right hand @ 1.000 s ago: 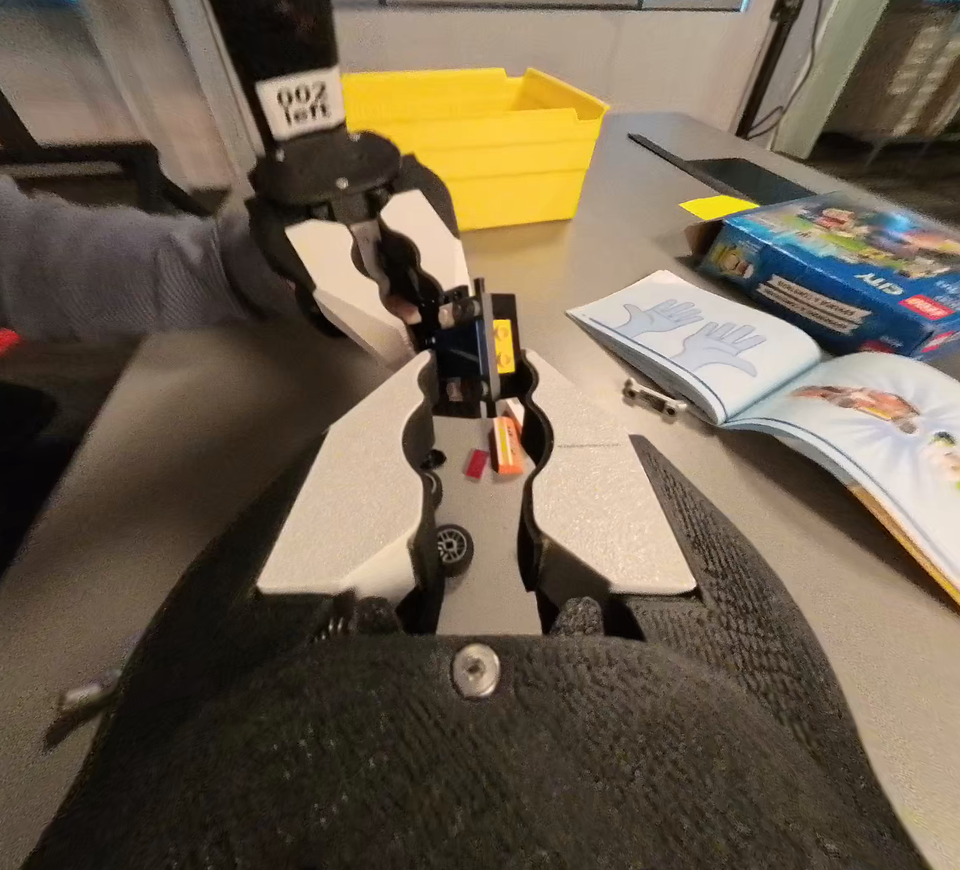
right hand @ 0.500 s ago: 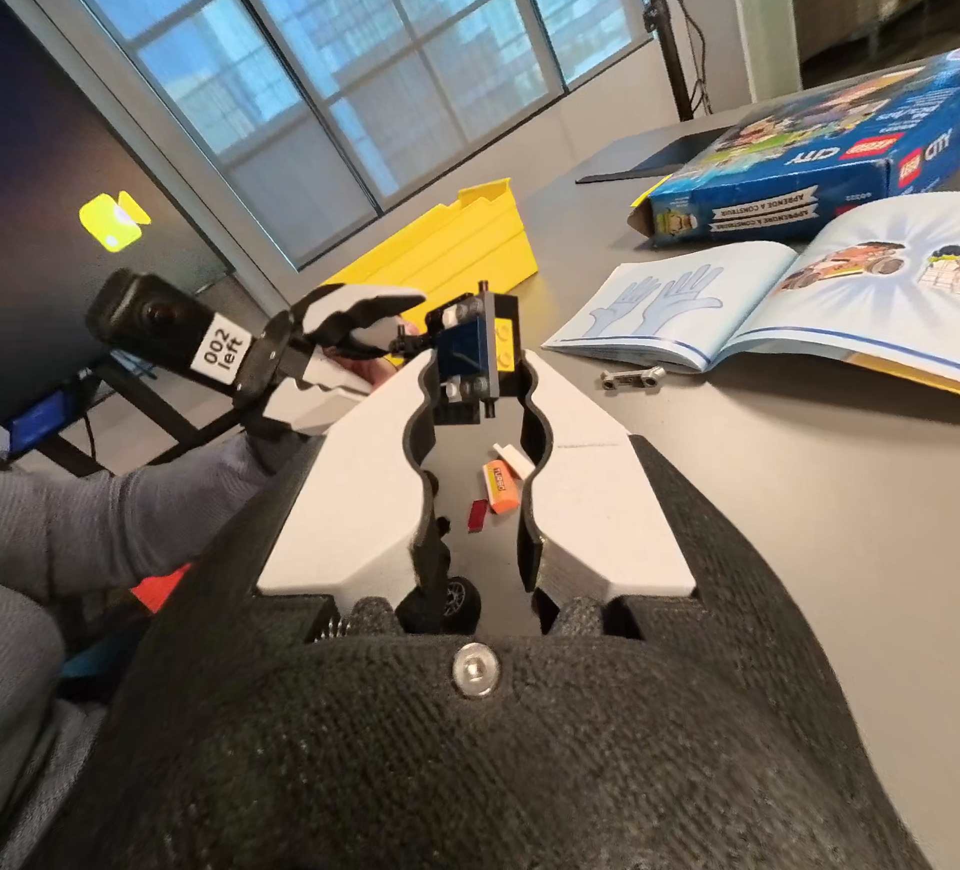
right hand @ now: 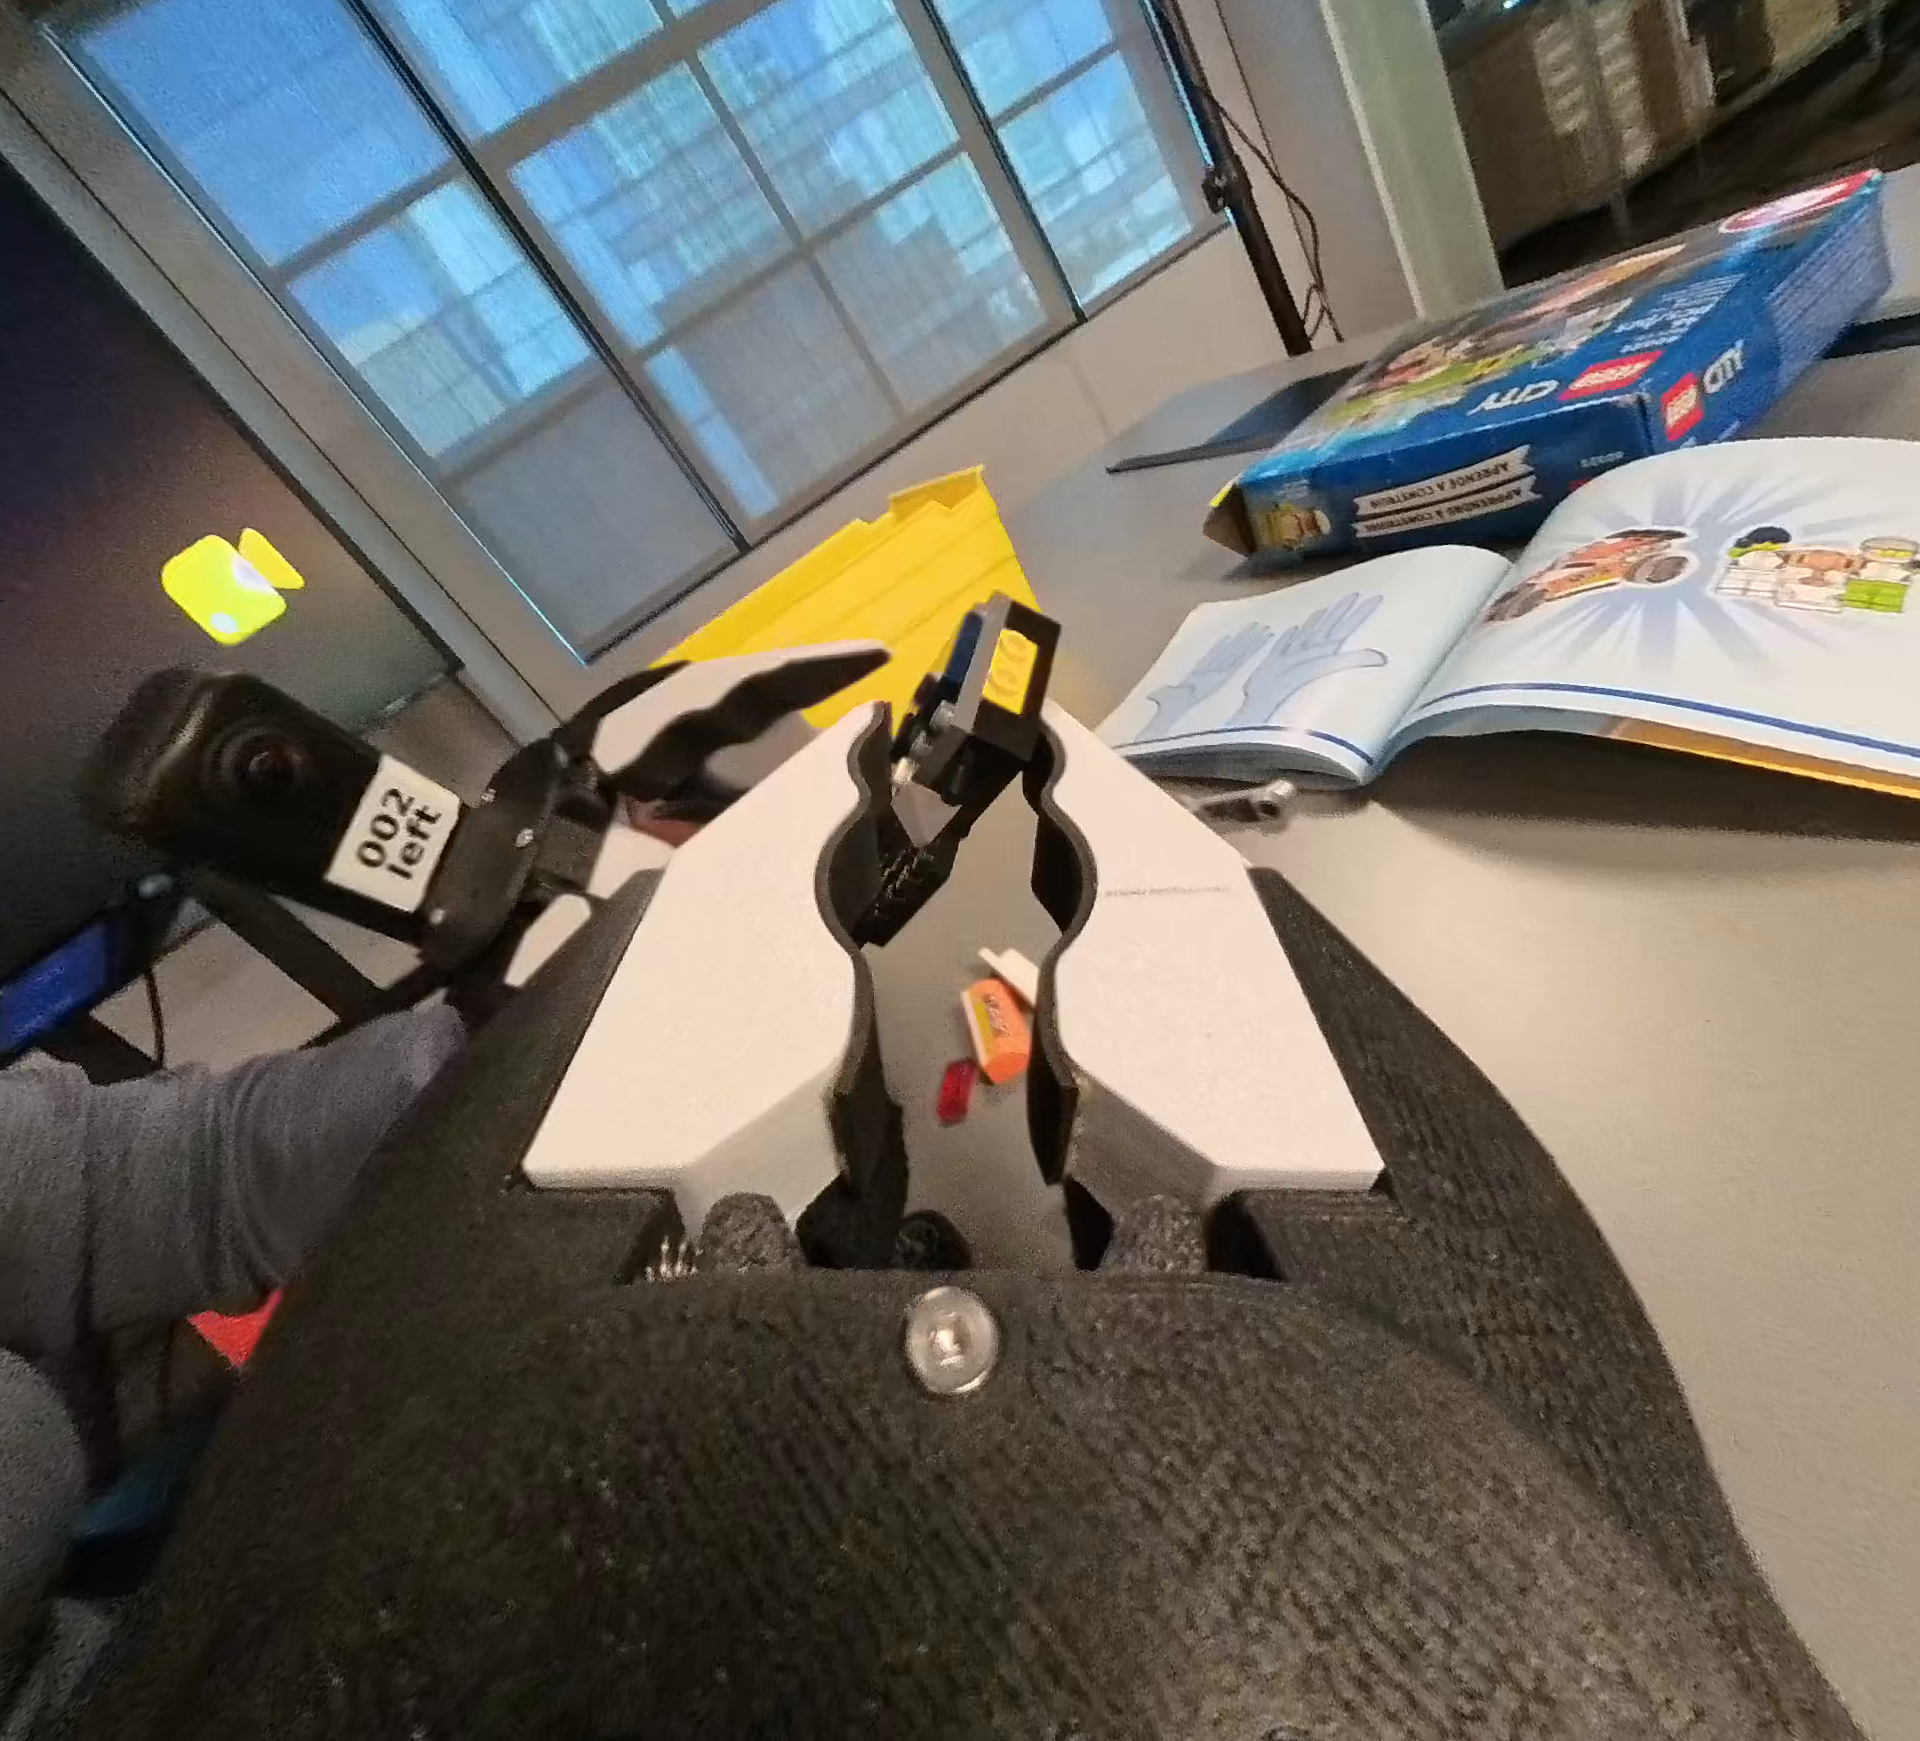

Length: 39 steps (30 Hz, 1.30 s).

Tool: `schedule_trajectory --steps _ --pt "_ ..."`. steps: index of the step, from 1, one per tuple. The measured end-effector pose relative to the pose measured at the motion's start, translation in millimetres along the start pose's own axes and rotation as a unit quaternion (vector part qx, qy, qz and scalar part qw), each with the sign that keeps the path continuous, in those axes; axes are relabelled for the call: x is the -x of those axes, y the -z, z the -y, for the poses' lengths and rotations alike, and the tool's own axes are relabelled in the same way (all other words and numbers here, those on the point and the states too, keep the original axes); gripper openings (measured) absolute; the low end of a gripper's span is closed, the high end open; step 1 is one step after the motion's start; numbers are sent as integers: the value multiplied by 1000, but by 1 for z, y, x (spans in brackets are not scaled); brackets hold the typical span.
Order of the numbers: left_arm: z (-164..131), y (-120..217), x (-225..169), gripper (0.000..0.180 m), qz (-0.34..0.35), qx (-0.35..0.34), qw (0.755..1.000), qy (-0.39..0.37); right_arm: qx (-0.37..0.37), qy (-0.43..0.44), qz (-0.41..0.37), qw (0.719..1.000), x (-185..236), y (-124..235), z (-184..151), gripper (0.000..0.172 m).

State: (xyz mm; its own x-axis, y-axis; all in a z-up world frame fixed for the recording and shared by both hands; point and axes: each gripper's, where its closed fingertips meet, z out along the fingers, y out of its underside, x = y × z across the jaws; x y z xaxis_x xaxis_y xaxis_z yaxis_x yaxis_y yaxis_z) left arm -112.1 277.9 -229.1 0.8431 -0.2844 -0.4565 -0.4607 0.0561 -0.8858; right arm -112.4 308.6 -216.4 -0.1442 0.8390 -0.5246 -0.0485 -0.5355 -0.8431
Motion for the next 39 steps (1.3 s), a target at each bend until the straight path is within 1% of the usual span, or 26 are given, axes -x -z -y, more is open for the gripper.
schedule_trajectory --steps 2,4,5,6,7,10,13,16,18,20,22,23,24,26,28,30,31,33,35,36,37,39 --pt "-1 -9 3 77 13 19 999 41 -15 -20 20 999 7 -1 2 23" --pt "-5 -16 1 76 15 40 997 64 -26 -41 44 998 13 -2 3 23" --pt "-7 -19 2 71 23 48 997 61 -29 -45 51 997 15 -2 3 22" --pt "-8 -19 2 60 29 51 997 49 -30 -45 60 997 18 -1 4 18" --pt "-7 -19 2 53 36 47 998 29 -31 -40 62 997 18 -1 4 18" --pt "-6 -18 4 53 46 40 998 -4 -27 -19 63 997 20 0 3 18" --pt "-10 -18 4 52 34 52 998 1 -12 40 42 998 19 -1 -1 19" --pt "-15 -16 3 52 10 54 998 33 -5 134 1 991 16 0 0 27" --pt "-15 -13 5 51 -7 40 997 62 1 187 -7 982 18 2 1 26" --pt "-8 -9 4 52 -34 9 996 85 3 207 3 978 24 3 0 25" --pt "-2 -4 3 51 -54 -18 995 87 -7 199 19 980 29 4 3 28" --pt "-1 -3 3 51 -57 -25 995 80 -19 189 26 982 31 5 6 33" --pt "-2 -2 4 51 -54 -24 996 73 -24 172 37 984 33 6 8 34" --pt "-5 -2 4 52 -47 -18 997 56 -15 136 42 990 30 7 7 26" --pt "-6 -3 4 52 -36 -14 999 33 -5 108 56 993 29 8 5 21" --pt "-6 -4 5 52 -18 -12 1000 12 -8 111 62 992 32 8 6 19" --pt "-7 -5 6 52 -10 -11 1000 6 -11 135 56 989 34 8 7 19" --pt "-7 -6 11 56 17 -7 1000 -7 -9 213 38 976 42 6 5 17" --pt "-3 -6 13 80 39 -6 999 -27 -2 305 -1 952 44 4 2 16" --pt "-2 -7 12 89 42 -5 998 -38 2 345 -14 938 46 3 -1 16" --pt "0 -7 11 95 46 -5 998 -49 5 377 -21 926 49 3 -3 16" --pt "3 -8 7 93 49 -9 996 -71 17 421 -20 907 54 0 -10 16"
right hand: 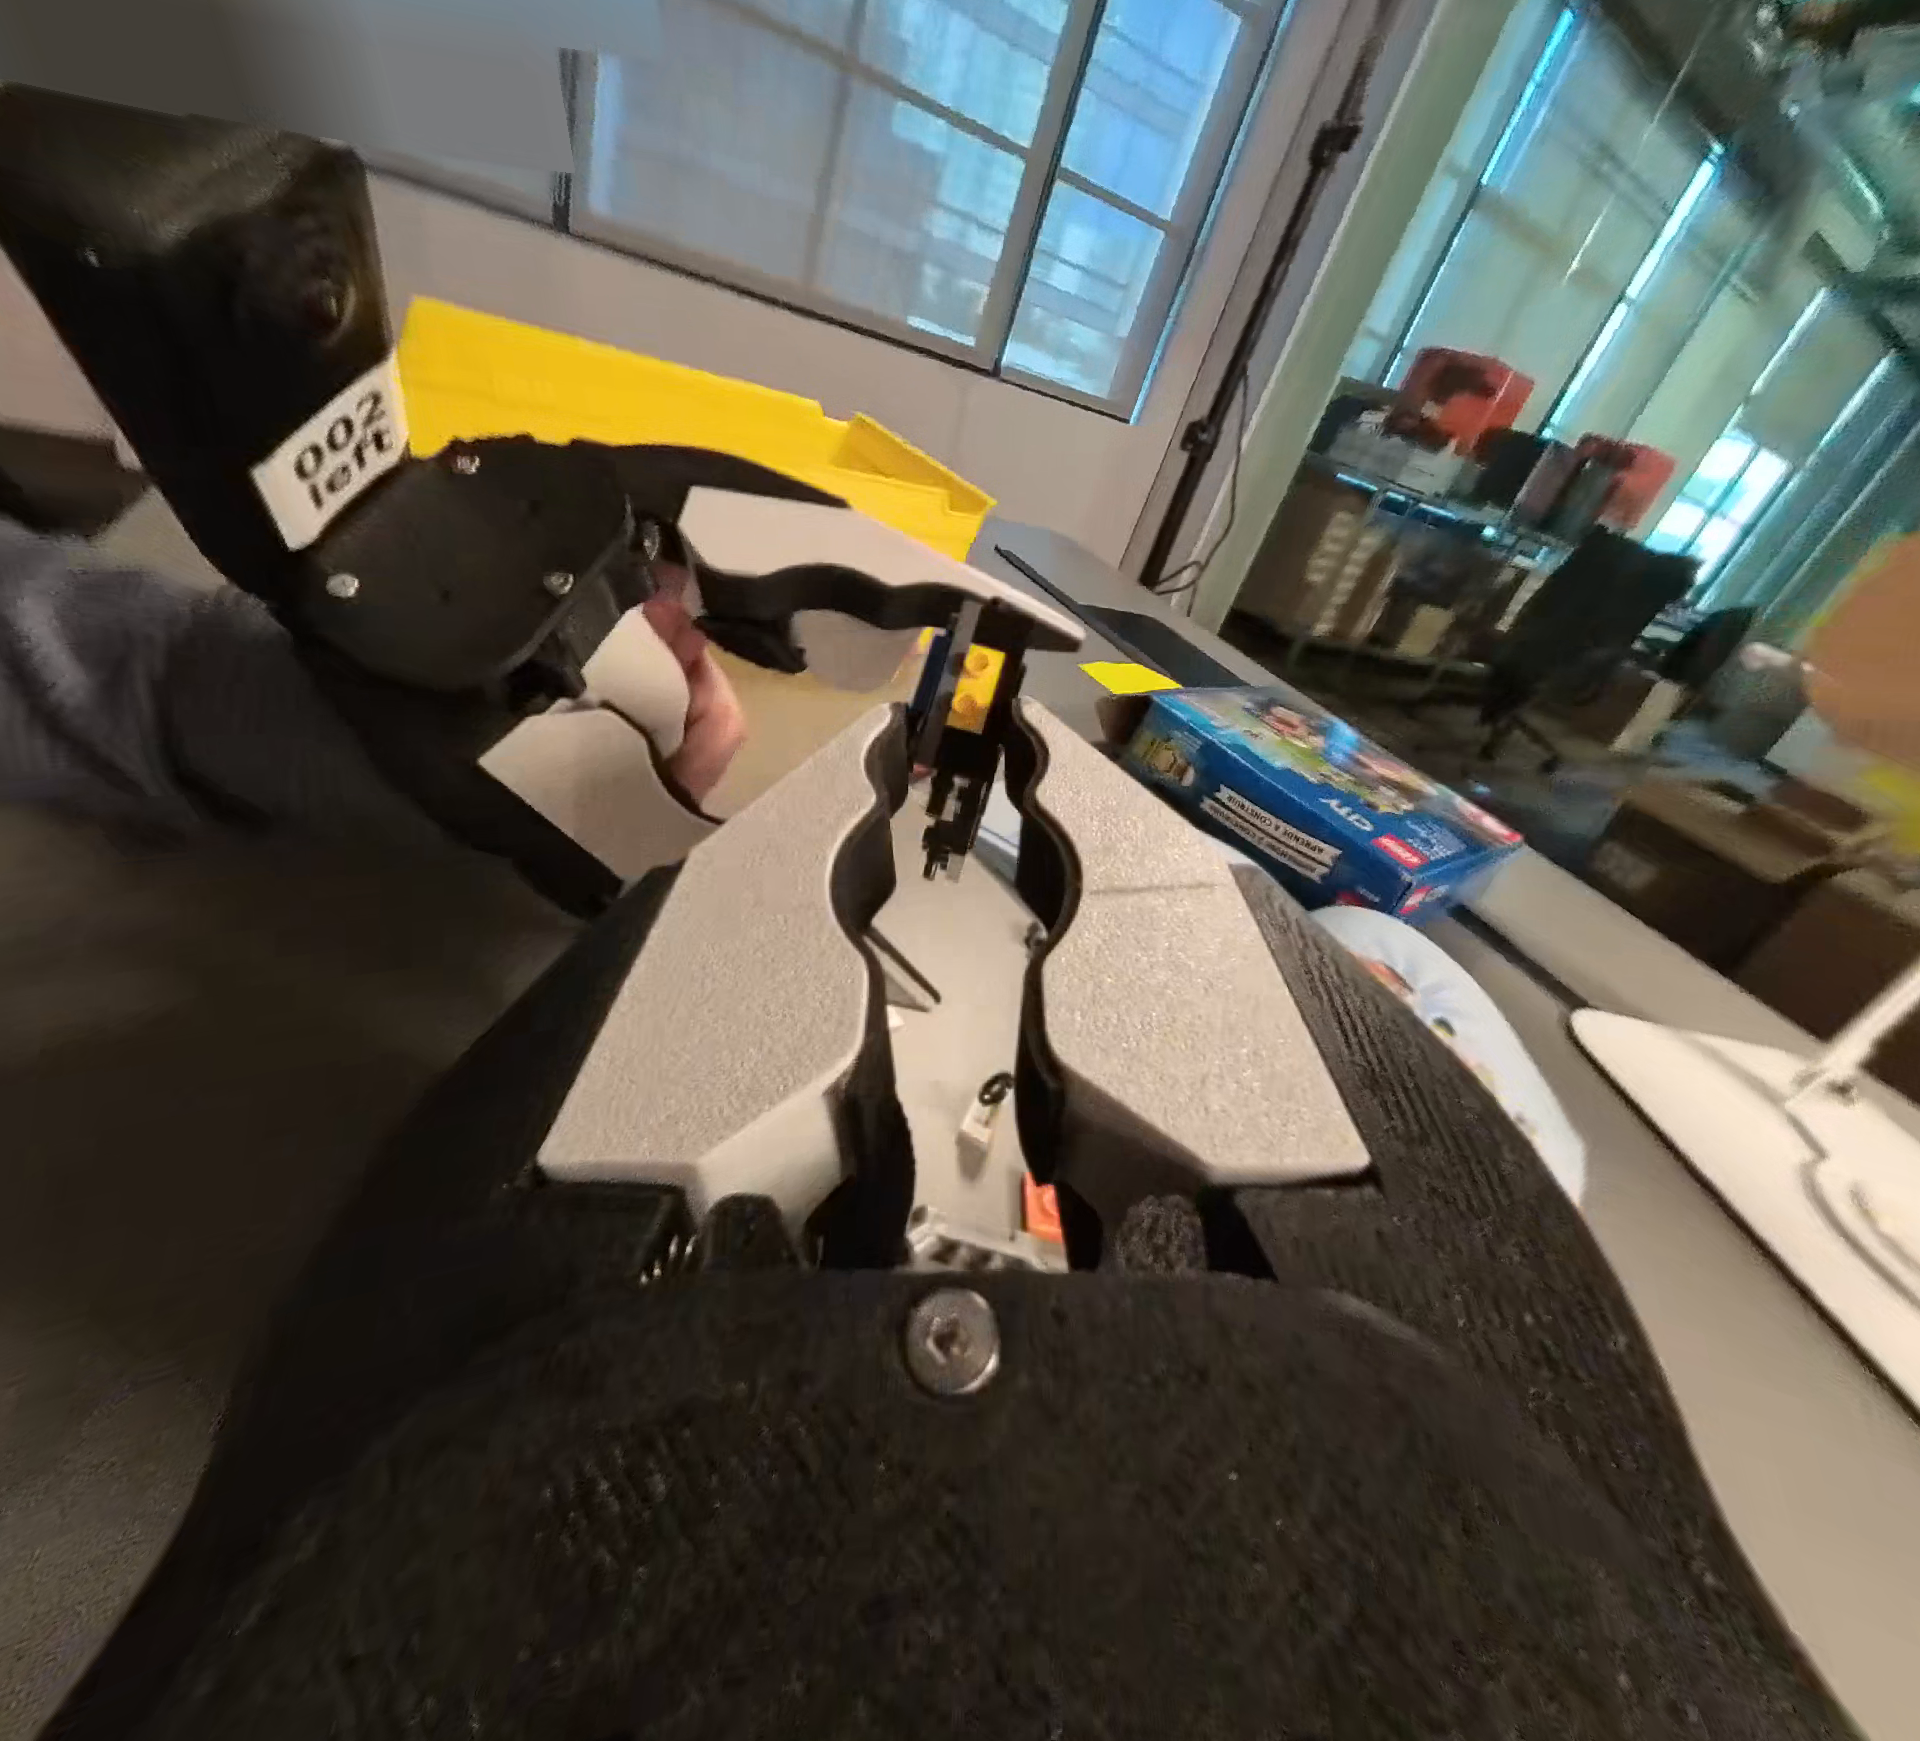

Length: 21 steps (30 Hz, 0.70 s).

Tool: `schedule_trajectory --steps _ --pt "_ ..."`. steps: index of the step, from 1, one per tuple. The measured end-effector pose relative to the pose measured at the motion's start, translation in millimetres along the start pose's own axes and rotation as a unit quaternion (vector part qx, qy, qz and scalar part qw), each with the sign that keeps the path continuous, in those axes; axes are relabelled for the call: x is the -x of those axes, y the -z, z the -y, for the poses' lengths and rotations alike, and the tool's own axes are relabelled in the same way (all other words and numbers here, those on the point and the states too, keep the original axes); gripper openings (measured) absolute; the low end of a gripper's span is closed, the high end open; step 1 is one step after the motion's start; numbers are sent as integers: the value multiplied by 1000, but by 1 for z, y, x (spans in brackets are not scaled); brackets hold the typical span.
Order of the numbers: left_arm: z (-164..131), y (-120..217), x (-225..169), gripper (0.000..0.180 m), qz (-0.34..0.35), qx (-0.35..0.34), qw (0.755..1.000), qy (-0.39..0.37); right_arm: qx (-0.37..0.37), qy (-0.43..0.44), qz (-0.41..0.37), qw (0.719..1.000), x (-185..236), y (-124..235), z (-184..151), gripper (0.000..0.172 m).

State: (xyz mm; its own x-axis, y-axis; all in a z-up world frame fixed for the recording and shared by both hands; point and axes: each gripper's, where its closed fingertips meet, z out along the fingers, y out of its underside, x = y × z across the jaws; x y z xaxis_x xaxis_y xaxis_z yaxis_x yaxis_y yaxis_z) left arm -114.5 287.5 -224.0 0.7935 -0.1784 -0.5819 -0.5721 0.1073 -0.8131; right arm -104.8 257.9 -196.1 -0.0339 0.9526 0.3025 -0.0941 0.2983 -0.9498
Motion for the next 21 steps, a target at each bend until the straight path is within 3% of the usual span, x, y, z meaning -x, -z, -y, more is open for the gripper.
schedule_trajectory --steps 5,8,11,14,21 --pt "6 2 -7 68 0 -18 998 -52 25 62 31 997 18 -4 -7 16" --pt "10 5 -10 64 -9 -36 997 -65 37 98 43 994 24 -4 -11 16" --pt "11 10 -15 64 -39 -44 996 -71 47 135 63 988 31 -3 -16 16" --pt "5 15 -23 49 -77 -39 991 -100 46 170 91 980 40 1 -18 16" --pt "-2 24 -43 38 -169 -16 980 -105 53 158 142 976 51 7 -22 16"
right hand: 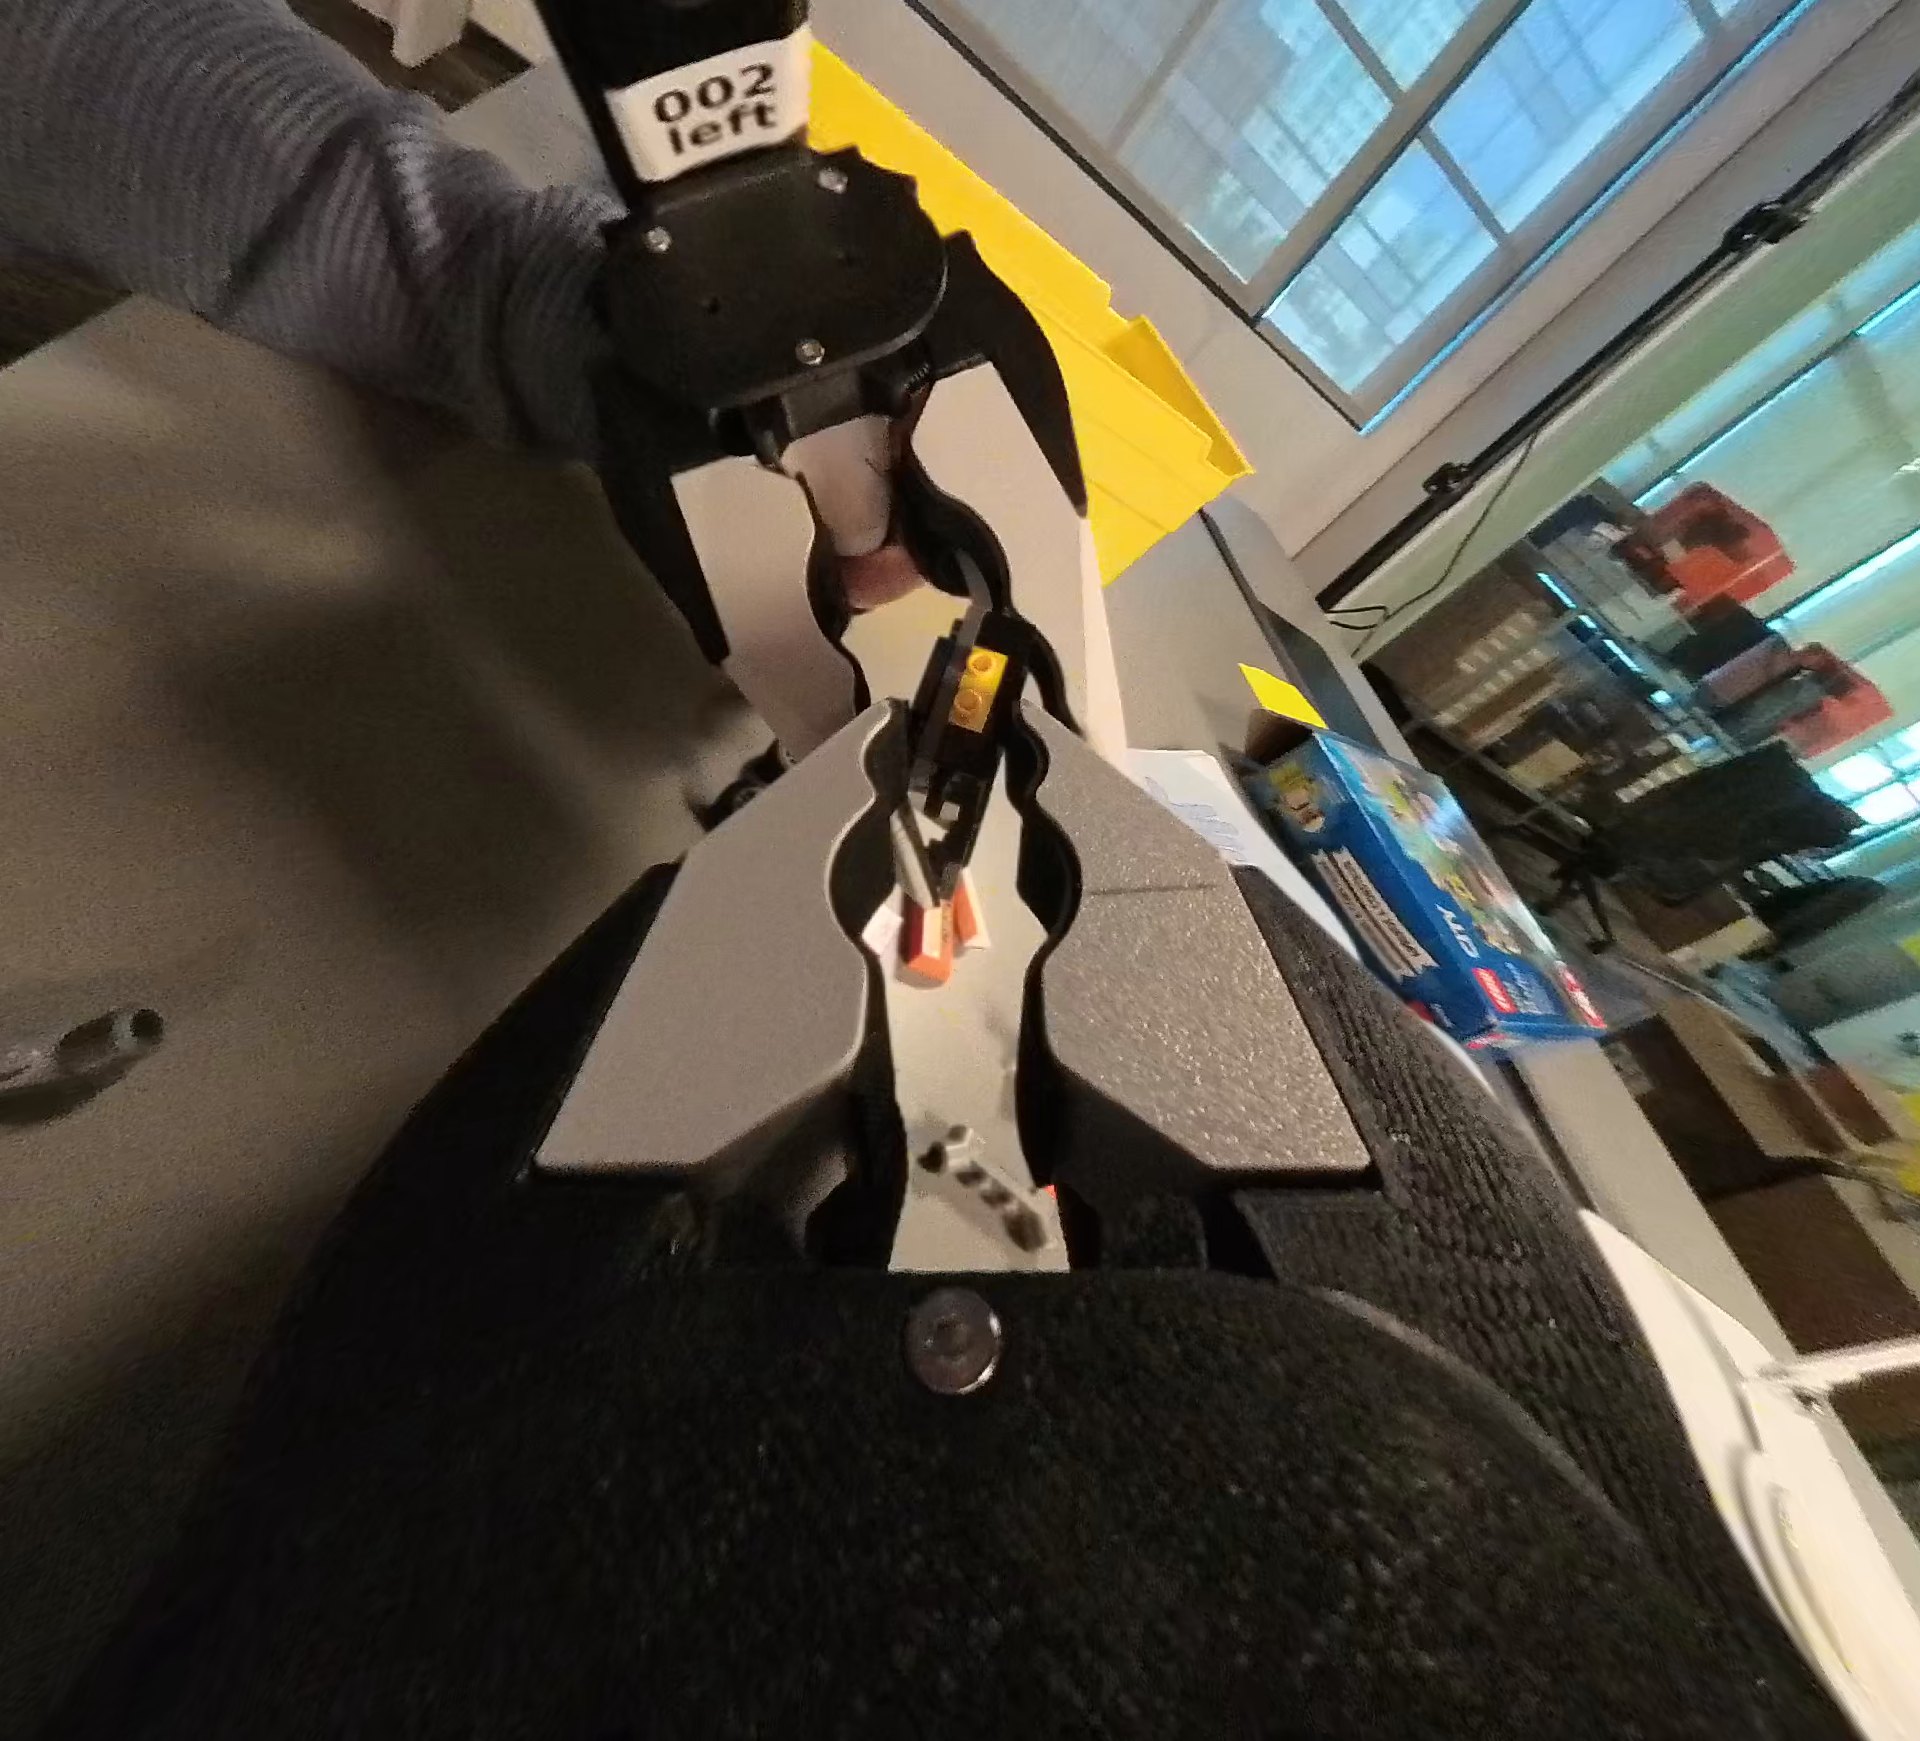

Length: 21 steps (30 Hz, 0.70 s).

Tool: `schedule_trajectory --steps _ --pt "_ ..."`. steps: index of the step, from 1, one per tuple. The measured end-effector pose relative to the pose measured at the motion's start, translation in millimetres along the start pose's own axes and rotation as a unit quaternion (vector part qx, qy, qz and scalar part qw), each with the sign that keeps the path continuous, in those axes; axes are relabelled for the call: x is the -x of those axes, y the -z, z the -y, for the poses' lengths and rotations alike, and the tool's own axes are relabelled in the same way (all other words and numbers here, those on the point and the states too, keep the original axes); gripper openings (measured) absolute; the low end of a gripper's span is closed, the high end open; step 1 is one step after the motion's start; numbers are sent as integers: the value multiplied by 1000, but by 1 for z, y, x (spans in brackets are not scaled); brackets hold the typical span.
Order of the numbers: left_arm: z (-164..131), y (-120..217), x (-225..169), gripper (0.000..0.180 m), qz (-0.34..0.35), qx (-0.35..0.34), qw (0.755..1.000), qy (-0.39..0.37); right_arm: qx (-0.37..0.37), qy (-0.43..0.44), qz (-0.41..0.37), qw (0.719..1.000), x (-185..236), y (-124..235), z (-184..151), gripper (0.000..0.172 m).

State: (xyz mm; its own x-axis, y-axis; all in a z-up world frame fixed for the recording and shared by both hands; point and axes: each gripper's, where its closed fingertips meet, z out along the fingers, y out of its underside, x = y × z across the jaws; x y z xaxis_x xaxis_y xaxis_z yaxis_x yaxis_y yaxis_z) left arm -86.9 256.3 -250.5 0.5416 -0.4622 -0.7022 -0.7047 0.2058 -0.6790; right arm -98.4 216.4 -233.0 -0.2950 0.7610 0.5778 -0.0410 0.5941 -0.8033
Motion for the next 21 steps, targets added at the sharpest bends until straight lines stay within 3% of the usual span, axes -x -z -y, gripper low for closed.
schedule_trajectory --steps 7,9,11,15,19,21 --pt "-3 10 -12 29 -61 6 998 14 -3 3 19 1000 8 -2 2 17" --pt "-4 13 -13 22 -83 14 995 47 -9 -8 -1 1000 0 -2 3 19" --pt "-9 12 -2 18 -63 30 994 79 -7 -11 -38 999 -12 1 2 21" --pt "-32 7 16 17 11 96 995 22 40 -13 -60 997 -15 -5 -11 32" --pt "-61 5 25 16 61 186 978 -72 97 40 -107 989 -17 -15 -27 19" --pt "-71 5 30 16 79 212 969 -99 129 95 -121 980 -18 -24 -35 21"
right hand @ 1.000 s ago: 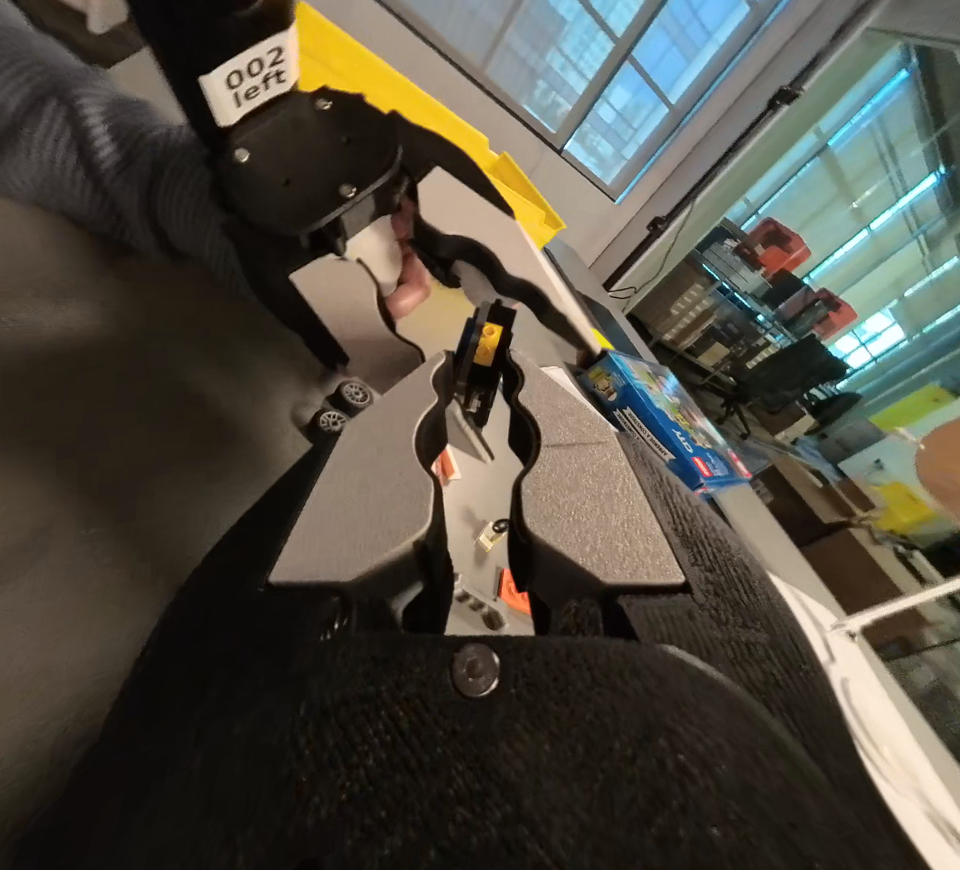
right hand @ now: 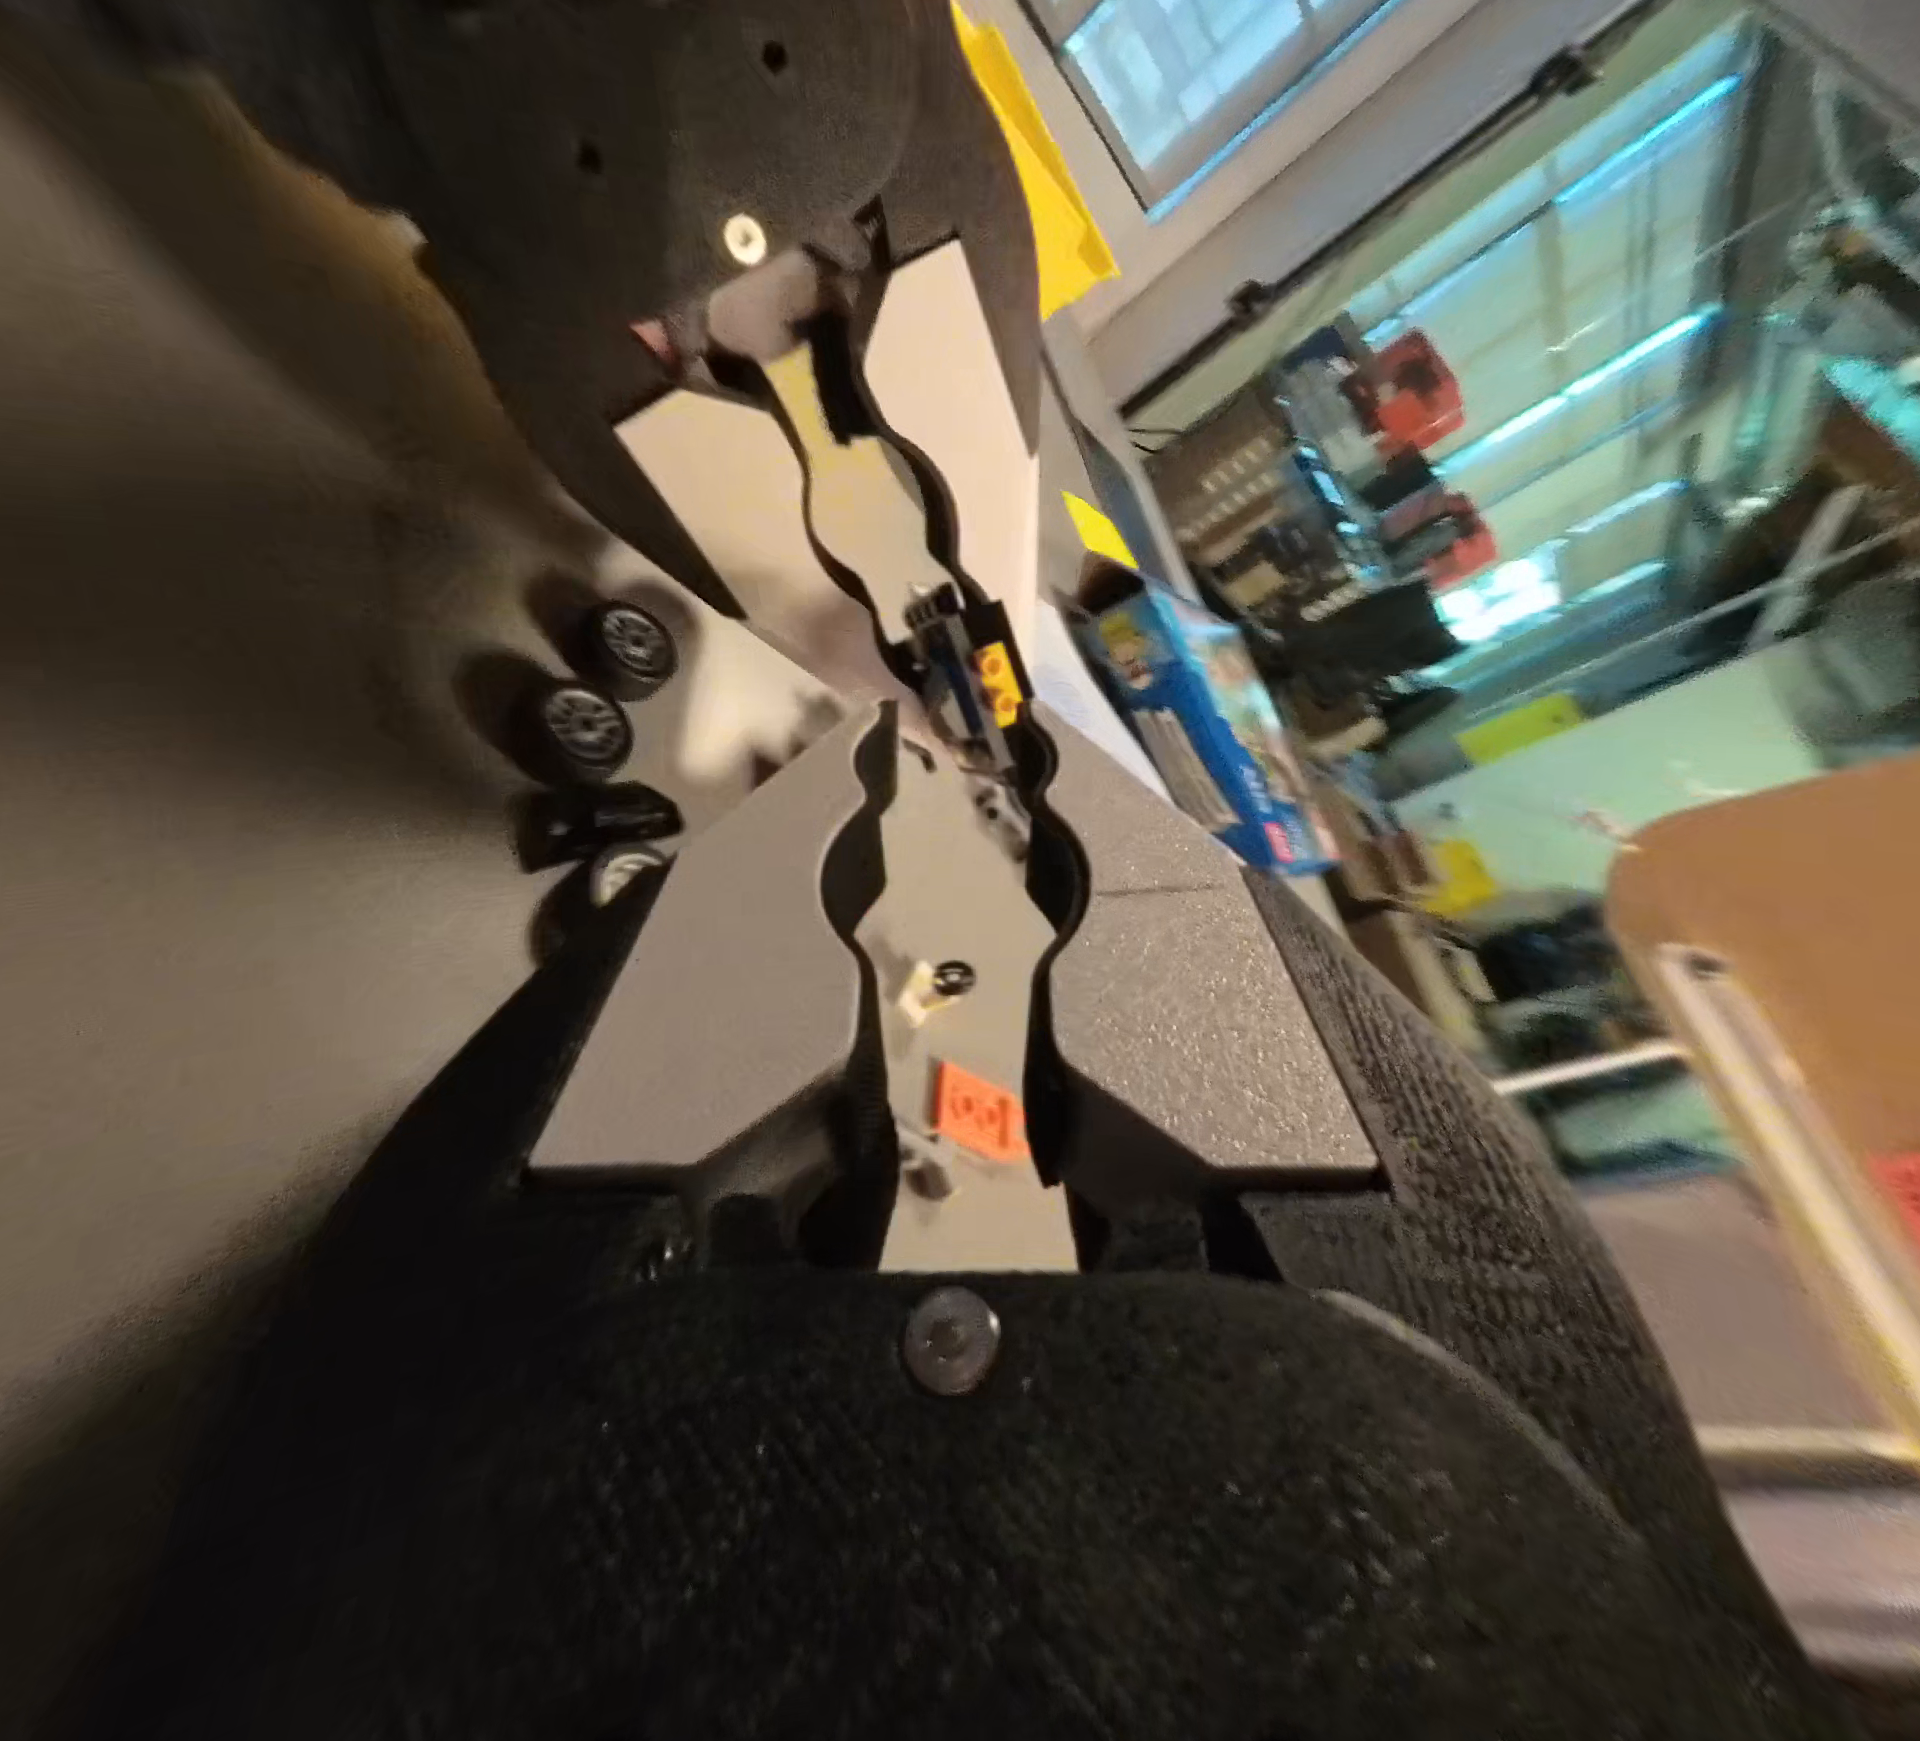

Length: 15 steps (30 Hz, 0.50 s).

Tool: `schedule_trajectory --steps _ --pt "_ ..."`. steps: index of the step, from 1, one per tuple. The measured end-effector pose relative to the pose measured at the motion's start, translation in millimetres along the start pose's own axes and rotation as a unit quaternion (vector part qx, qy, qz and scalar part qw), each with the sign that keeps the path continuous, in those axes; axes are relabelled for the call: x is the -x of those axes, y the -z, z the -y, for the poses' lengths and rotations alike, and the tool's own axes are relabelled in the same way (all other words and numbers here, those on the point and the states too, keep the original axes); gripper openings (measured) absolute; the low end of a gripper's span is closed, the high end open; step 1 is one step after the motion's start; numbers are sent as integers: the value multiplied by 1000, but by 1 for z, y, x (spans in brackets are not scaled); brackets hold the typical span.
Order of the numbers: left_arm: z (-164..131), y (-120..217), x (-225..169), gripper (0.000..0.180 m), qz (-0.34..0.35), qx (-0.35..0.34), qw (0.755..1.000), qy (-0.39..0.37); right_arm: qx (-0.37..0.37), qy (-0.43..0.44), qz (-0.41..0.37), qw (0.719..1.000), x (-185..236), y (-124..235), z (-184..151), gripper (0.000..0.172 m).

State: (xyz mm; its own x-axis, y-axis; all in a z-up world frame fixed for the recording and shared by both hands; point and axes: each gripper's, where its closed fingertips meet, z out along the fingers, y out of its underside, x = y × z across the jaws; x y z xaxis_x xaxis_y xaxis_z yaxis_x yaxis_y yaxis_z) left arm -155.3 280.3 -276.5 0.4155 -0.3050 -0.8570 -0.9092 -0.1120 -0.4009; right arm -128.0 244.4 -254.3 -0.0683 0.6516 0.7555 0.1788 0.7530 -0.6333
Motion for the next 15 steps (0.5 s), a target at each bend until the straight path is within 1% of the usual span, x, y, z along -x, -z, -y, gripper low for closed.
schedule_trajectory --steps 1,4,6,8,10,11,13,15 --pt "-5 -2 2 16 13 14 1000 -15 13 23 -12 1000 -1 -5 -3 20" --pt "-16 -7 6 15 46 39 997 -47 43 67 -12 997 2 -19 -14 22" --pt "-20 -11 3 15 52 50 996 -55 46 85 -9 995 1 -26 -19 22" --pt "-23 -13 3 14 64 59 994 -66 41 93 -10 995 -1 -29 -21 16" --pt "-24 -14 4 14 67 61 995 -51 39 106 -16 993 -4 -30 -21 15" --pt "-24 -15 6 14 70 62 995 -42 39 118 -21 992 -4 -29 -20 11" --pt "-25 -15 7 14 69 63 995 -27 37 142 -27 989 -2 -31 -19 10" --pt "-26 -16 7 13 72 67 995 -31 38 149 -29 988 -2 -32 -19 10"
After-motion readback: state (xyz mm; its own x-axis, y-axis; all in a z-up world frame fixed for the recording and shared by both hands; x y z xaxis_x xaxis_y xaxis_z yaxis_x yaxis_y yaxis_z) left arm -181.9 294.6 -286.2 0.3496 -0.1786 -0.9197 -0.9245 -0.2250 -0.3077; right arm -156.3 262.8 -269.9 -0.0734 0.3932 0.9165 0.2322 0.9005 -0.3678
